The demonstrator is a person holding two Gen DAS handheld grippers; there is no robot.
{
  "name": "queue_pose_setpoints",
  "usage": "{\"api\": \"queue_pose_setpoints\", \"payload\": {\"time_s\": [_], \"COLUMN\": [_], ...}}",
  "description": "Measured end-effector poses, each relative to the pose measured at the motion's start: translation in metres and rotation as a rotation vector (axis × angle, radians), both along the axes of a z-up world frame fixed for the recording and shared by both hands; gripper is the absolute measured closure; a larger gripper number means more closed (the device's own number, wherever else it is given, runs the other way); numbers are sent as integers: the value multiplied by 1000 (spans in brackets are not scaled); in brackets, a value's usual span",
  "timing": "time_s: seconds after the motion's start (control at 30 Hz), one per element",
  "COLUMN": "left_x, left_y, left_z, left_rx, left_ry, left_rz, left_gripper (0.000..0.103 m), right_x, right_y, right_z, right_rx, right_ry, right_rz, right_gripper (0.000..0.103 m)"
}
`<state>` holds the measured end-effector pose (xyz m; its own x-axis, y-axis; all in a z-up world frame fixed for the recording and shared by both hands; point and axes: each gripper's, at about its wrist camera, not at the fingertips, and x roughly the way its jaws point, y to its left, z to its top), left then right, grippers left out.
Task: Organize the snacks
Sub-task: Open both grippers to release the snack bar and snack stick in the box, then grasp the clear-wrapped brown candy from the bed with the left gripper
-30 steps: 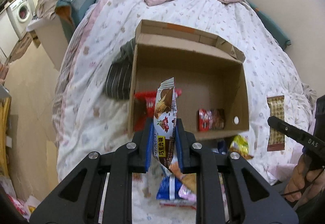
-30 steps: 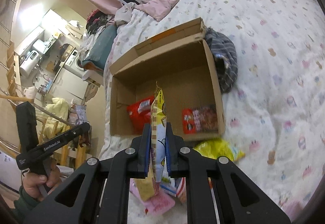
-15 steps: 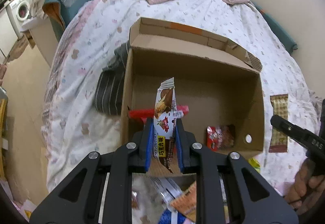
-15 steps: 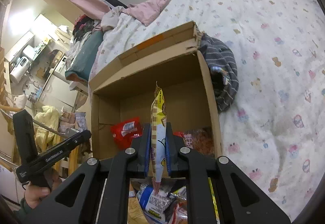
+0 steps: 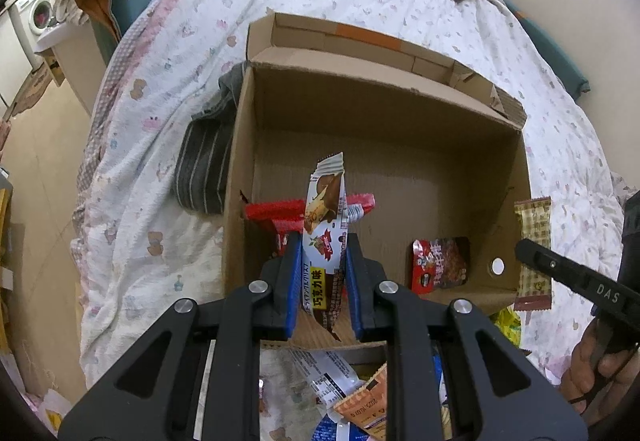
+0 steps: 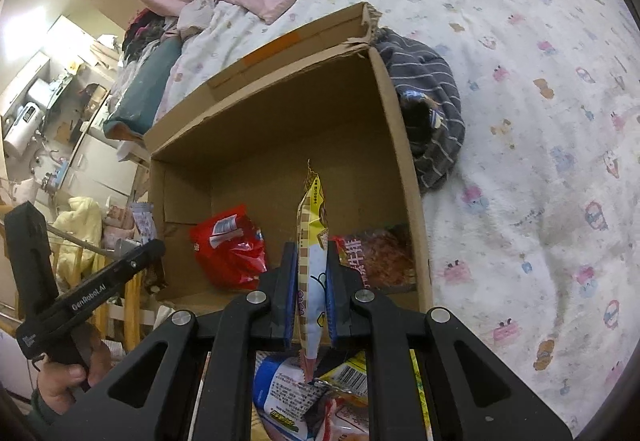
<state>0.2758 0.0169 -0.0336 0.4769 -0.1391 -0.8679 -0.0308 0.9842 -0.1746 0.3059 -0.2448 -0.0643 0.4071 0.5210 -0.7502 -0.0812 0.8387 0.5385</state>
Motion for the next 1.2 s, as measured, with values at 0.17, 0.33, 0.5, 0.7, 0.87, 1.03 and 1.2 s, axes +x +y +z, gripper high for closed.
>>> {"api": "queue_pose_setpoints", "payload": {"time_s": [0.17,0.33,0.5,0.7,0.87,1.03,1.2], "left_x": [-3,-5,-5,-7,-8,-9,-13], "left_y": [-5,-8,-9,-9,-11,-12,-9], "left_z": [2,1,-1,2,6,7,9], "left_rx": [10,-3,-2,-7,-6,-11,-3], "left_ry": [-8,3,17,4,-18,-22,-31], "left_rz": [-13,-37,-42,-37,-47,-57,-49], "left_gripper": [86,86,85,46,34,34,34], "right_x": [0,-2,-2,-1,1,0,-1], "right_y": [-1,-1,3,2,0,-1,-4], "right_z": [1,1,0,0,-3,-1,5], "right_rx": [17,14,4,18,34,42,48], "right_ry": [-4,1,4,9,28,12,-8], "right_rz": [-8,-5,6,1,-10,-12,-20], "right_gripper": [90,89,86,86,81,42,39]}}
